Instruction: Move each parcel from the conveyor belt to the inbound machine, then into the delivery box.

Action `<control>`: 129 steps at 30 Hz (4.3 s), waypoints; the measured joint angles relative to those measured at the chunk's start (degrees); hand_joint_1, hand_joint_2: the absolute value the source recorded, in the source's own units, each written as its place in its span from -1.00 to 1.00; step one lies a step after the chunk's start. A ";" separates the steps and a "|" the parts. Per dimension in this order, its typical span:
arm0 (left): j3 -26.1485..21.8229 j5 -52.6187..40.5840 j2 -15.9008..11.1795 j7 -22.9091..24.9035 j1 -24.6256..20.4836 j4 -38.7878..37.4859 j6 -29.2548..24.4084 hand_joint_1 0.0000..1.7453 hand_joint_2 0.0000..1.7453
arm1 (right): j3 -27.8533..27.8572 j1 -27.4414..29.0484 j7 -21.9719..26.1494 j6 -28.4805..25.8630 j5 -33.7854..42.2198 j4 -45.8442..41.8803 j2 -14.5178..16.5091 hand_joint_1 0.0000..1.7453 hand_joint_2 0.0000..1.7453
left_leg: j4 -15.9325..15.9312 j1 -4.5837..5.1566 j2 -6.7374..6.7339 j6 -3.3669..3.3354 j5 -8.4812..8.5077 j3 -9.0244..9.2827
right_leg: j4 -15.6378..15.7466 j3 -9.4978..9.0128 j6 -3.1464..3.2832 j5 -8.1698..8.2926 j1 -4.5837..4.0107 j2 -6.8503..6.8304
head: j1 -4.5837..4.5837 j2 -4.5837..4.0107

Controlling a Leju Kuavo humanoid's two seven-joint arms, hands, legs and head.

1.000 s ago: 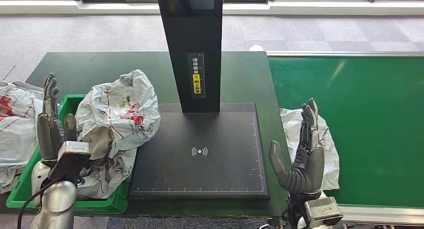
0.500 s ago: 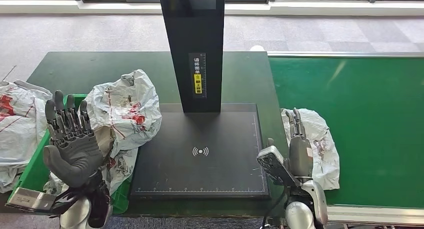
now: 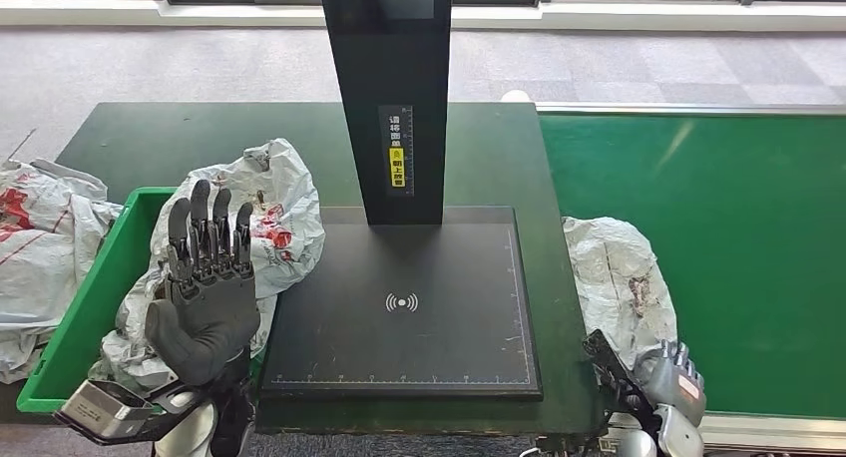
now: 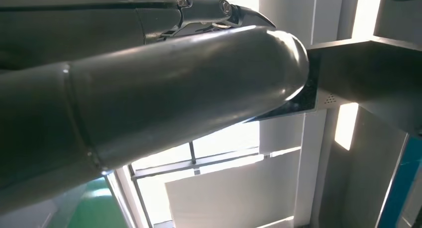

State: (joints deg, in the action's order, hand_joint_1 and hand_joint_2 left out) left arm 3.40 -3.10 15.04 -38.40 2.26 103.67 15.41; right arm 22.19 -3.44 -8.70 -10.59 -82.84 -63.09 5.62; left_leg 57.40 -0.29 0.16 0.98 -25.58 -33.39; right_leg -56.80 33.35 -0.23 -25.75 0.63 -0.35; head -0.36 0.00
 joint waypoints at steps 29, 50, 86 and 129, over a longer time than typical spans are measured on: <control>2.46 1.00 -0.15 0.35 -0.66 -1.43 -5.71 -1.00 -1.00 | 4.55 -15.03 7.06 -9.91 -4.49 24.34 -1.20 1.00 1.00 | 0.03 -0.01 -0.50 -0.05 0.08 0.18 | 0.02 -0.08 -0.09 0.30 -0.05 0.49 | 0.01 0.00; 2.57 1.80 -0.16 0.14 -0.84 -3.57 -8.70 -1.00 -1.00 | -6.39 -0.76 45.37 -20.17 49.99 -12.74 9.34 1.00 1.00 | -0.03 -0.08 -0.36 0.06 0.10 -0.04 | -0.03 0.17 0.12 0.20 -0.09 0.38 | 0.00 0.00; 2.09 1.17 -0.13 0.34 -5.45 -9.59 -5.97 -1.00 -1.00 | -36.00 -6.25 33.60 10.94 47.06 3.69 9.82 1.00 1.00 | -0.03 -0.09 -0.14 0.01 0.18 -0.08 | -0.04 0.10 0.07 0.19 -0.04 0.13 | -0.02 0.00; 2.16 -10.86 -1.07 2.64 -0.31 -5.51 -6.38 -1.00 -1.00 | -32.70 13.84 37.51 6.74 42.11 -44.02 2.08 -1.00 -1.00 | -0.02 -0.07 -0.20 -0.05 0.04 -0.10 | 0.01 0.16 -0.01 0.08 0.00 0.21 | -0.02 0.00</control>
State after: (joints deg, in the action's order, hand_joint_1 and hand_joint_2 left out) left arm 5.56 -13.96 13.97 -35.76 1.96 98.16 9.03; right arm -10.52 10.40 28.81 -3.85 -40.73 -107.11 7.69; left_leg 57.38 -0.36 -0.04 0.93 -25.54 -33.49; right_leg -56.79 33.52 -0.24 -25.67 0.63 -0.14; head -0.37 0.00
